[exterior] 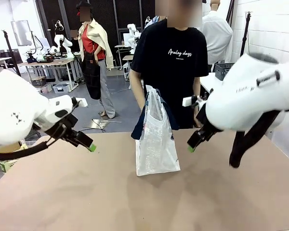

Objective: Transfer purchased items from the store into the shopping bag.
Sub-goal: Open the Reusable shopping bag in the center of the table.

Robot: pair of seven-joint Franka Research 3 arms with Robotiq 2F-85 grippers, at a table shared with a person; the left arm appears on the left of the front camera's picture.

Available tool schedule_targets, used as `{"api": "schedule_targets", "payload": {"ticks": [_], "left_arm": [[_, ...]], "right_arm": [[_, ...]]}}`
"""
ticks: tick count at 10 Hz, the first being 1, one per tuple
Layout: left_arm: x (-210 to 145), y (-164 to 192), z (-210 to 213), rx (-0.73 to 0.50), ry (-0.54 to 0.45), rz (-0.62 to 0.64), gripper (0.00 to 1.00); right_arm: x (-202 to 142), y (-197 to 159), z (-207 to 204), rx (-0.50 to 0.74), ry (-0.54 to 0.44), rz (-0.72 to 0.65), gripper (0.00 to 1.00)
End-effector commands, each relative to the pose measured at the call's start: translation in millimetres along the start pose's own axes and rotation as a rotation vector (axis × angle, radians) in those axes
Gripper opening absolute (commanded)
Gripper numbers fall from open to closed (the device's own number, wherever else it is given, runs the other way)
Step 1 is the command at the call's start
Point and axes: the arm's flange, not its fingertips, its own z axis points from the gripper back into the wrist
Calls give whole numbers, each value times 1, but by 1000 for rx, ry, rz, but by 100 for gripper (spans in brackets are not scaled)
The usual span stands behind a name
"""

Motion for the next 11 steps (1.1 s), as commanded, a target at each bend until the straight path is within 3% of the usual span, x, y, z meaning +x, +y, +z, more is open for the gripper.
{"api": "schedule_targets", "payload": {"ticks": [1,4,7,11], "left_arm": [[33,7,21,15,-1,-17,100],[83,9,41,7,-11,19,100],[136,1,52,2,-39,16,100],[121,-2,54,6,-51,9,100]], "right_arm": [[34,-18,34,-23,55,43,100],[82,-40,74,18,37,63,100],[131,-42,96,-36,37,44,100],[117,-39,100,-21,8,57,100]]}}
